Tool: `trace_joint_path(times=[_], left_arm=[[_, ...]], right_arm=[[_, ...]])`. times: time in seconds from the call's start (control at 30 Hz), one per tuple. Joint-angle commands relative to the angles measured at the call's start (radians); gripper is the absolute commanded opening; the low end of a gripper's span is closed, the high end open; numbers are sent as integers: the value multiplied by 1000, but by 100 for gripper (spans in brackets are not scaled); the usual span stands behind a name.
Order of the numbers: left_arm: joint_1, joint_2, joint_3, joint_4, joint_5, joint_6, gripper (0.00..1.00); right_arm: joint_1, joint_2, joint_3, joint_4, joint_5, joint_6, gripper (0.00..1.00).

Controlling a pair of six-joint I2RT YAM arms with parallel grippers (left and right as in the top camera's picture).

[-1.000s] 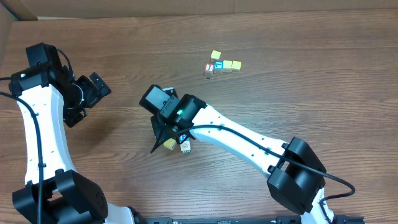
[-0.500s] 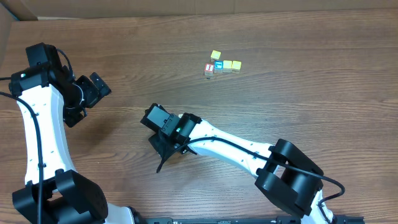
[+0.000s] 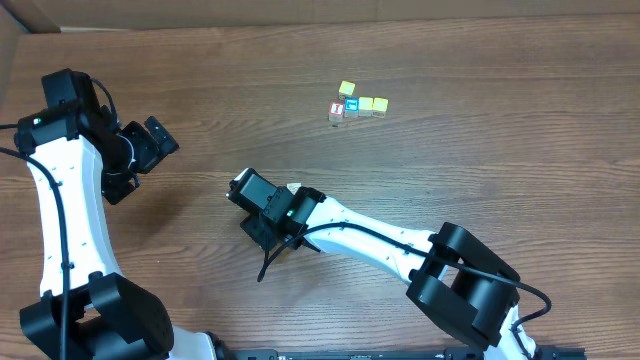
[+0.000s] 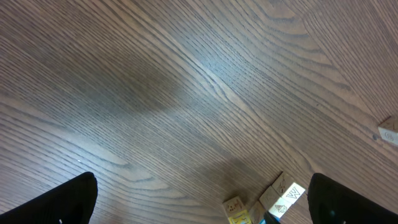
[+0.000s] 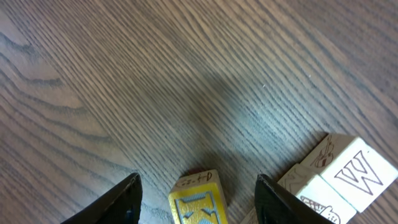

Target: Flip 5 blocks

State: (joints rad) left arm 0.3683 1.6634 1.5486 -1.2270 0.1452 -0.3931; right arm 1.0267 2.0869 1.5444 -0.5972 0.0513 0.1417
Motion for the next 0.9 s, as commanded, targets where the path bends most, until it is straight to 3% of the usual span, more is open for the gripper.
trace_joint_path(times=[0.0,0.57,0.87], left_arm=[[-5,1,-9,1,1,-3,100],[-5,1,-9,1,1,-3,100],[-5,1,-9,1,1,-3,100]], right_arm=[[1,26,-6,11,11,-20,59],[86,58,-6,-3,13,-19,45],[123,58,-6,-23,69,-15,50]])
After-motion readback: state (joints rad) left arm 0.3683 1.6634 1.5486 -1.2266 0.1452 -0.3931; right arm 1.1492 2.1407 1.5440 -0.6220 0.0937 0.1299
